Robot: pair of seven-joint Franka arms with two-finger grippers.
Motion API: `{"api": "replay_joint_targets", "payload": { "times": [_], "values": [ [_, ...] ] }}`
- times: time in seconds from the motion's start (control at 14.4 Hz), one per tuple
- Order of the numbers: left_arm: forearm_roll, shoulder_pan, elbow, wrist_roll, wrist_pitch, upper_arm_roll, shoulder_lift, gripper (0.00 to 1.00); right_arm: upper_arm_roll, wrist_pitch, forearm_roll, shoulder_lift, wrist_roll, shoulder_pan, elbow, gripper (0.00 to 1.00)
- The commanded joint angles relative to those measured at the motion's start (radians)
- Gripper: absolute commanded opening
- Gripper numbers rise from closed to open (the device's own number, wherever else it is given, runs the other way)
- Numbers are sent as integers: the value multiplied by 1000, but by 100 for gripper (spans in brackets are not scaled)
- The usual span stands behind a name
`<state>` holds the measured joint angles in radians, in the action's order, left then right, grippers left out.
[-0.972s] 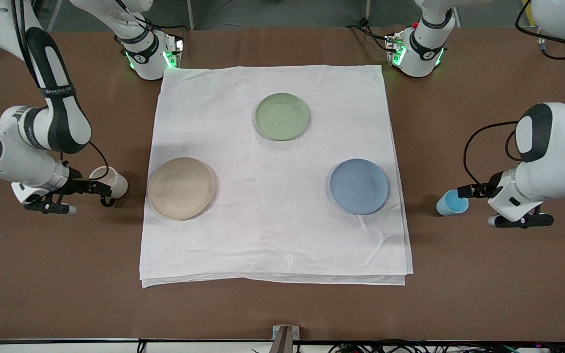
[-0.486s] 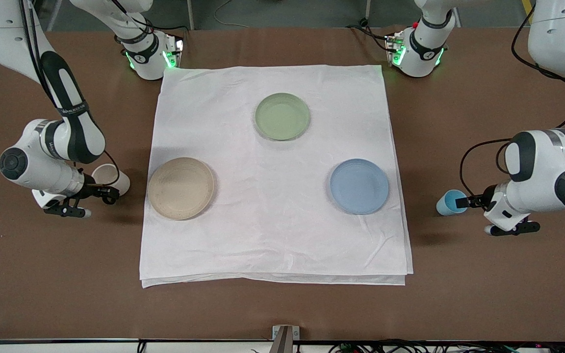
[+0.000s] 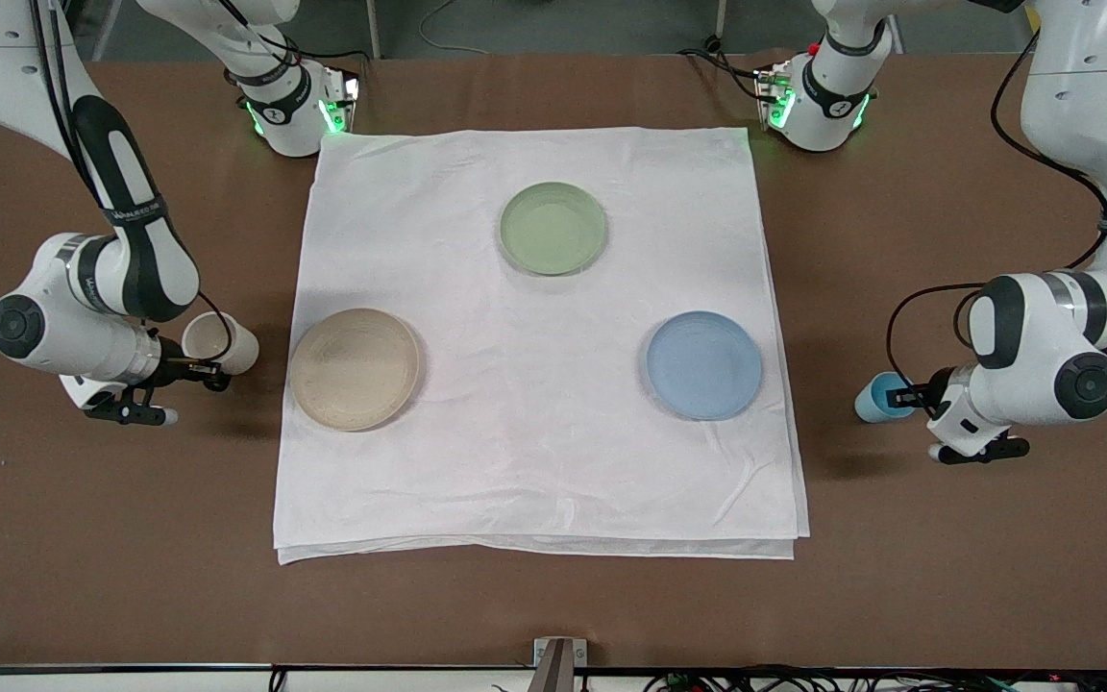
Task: Place blue cup in blue plate and white mug in gray plate
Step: 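Grasp the white mug with the right gripper while the left gripper grasps the cup, then carry the mug over the beige plate while the left gripper carries the cup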
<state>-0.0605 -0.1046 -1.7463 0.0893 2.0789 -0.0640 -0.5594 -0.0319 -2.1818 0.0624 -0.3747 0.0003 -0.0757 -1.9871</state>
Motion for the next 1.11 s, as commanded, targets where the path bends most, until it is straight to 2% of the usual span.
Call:
{"api": "replay_joint_targets", "payload": {
  "times": [0.0,0.14,0.35,0.49,0.69,0.97,1.04],
  "values": [
    [-7,0,-6,7,9,-7,13,3,42,146,17,117,134,28,28,0],
    [-4,3,-4,6,-11,-20,41,0,126,142,42,143,281,45,4,0],
    [36,5,8,64,-123,-111,116,0,226,44,42,134,435,59,-31,0],
    [36,5,7,157,-170,-196,151,0,236,-72,42,119,470,92,-76,0],
    [34,28,-4,359,-158,-296,133,1,236,-186,40,56,484,115,-107,0],
    [30,109,-33,493,-62,-300,82,1,234,-240,28,-2,484,116,-104,3],
    [30,127,-48,527,-27,-300,73,1,234,-254,28,-10,483,114,-101,10]
  ]
}}
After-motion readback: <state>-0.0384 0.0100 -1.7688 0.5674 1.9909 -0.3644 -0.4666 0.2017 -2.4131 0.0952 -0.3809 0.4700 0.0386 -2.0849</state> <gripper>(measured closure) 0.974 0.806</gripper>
